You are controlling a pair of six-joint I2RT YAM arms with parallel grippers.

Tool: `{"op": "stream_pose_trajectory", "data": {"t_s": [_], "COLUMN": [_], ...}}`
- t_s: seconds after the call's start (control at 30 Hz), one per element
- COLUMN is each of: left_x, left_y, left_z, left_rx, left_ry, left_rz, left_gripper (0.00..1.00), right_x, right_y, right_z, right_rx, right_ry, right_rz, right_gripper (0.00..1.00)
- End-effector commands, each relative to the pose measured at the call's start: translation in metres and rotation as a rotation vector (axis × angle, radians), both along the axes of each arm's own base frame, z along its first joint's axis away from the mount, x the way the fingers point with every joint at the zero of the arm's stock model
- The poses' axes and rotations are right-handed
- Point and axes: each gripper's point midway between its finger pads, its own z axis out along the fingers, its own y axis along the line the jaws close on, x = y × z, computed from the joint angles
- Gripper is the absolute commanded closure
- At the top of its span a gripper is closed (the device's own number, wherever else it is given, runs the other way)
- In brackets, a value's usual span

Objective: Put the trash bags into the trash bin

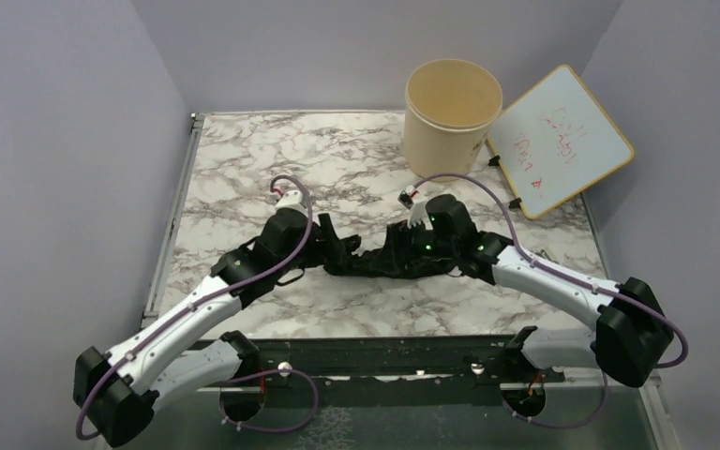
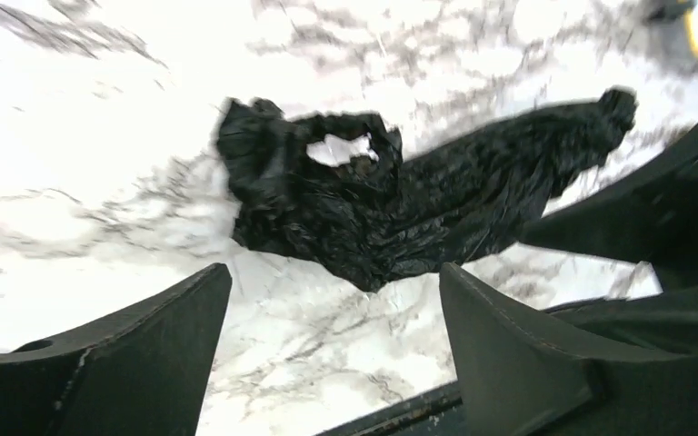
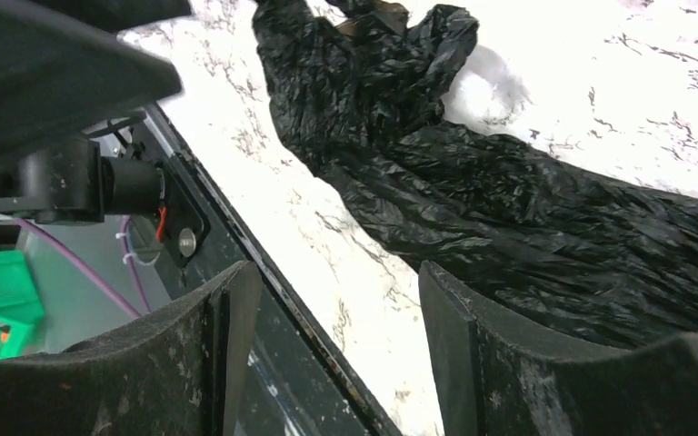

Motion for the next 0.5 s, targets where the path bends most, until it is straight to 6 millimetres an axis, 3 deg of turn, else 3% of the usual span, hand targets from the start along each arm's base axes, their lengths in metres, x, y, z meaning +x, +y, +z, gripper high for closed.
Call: {"op": "stream_pose_trajectory", "data": {"t_s": [0.0,0.1,0.2,0.3,0.4,0.47], "left_x": [0.008,0.016,0.032,0.057,0.083,0.099], "left_y": [0.042,0.046,0.046,0.046,0.031,0.029], "left_z": [0.031,0.032,0.022,0.026,0.042,0.042], "left_rx": [0.090,0.135,0.187,0.233,0.256,0.299], "left_ry": [-0.133,-0.142,-0.083,-0.088,-0.150,-0.155], "left_rz": [0.106,0.062,-0.015,-0.046,-0.161,-0.170], "left_gripper": [0.10,0.01,0.01,0.01,0.01,0.01], "right_x": [0.007,0.000,-0.009,-0.021,-0.028,-0.026], "right_y": [0.011,0.013,0.018,0.017,0.006,-0.009], "right_z": [0.018,0.018,0.013,-0.001,-0.018,-0.034], "right_rx": [0.083,0.147,0.187,0.204,0.224,0.202], "right_ry": [-0.174,-0.181,-0.116,-0.031,0.051,0.091], "right_rz": [-0.065,-0.127,-0.149,-0.176,-0.248,-0.344], "right_gripper": [0.30,0.30,0.30,0.30,0.29,0.28]}}
